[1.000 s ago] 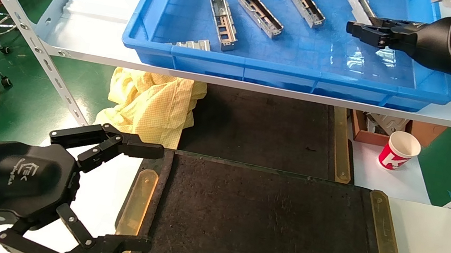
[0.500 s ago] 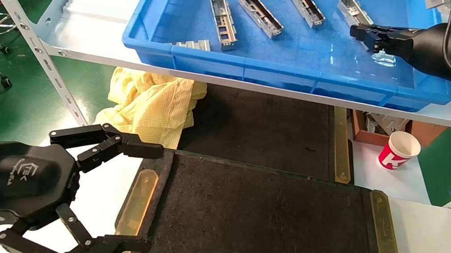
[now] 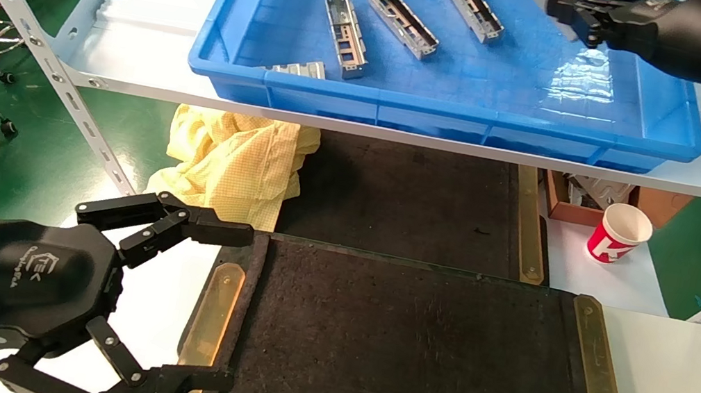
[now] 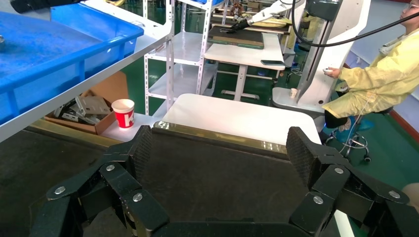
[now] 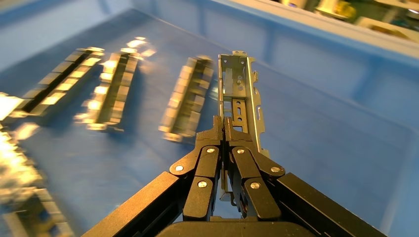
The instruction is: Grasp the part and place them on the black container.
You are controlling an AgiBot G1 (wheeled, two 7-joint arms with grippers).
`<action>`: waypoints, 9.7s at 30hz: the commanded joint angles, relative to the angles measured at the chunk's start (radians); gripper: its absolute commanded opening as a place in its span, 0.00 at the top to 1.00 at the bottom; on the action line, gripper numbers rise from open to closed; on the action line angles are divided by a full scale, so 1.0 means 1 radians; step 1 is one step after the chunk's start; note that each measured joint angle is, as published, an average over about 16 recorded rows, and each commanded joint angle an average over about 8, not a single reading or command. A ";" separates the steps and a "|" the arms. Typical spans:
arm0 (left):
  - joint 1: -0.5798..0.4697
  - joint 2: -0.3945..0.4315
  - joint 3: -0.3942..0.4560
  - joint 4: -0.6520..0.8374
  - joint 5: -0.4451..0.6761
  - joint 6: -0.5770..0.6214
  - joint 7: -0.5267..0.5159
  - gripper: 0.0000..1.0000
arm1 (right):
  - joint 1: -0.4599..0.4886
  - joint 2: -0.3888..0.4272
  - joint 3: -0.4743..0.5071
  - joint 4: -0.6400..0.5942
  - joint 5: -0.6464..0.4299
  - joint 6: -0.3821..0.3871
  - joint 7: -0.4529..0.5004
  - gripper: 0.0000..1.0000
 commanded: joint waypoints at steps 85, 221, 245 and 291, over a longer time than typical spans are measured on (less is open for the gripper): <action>0.000 0.000 0.001 0.000 -0.001 0.000 0.000 0.00 | -0.435 -0.233 -0.513 0.061 0.354 -0.150 -0.552 1.00; 0.000 -0.001 0.002 0.001 -0.002 -0.001 0.001 0.00 | -0.886 0.372 0.115 1.016 0.582 -0.356 0.003 0.00; 0.000 -0.001 0.002 0.001 -0.002 -0.001 0.001 0.00 | -1.000 0.516 0.280 1.252 0.620 -0.383 0.140 0.00; 0.000 -0.001 0.002 0.001 -0.002 -0.001 0.001 0.00 | -0.987 0.500 0.262 1.226 0.614 -0.379 0.131 0.00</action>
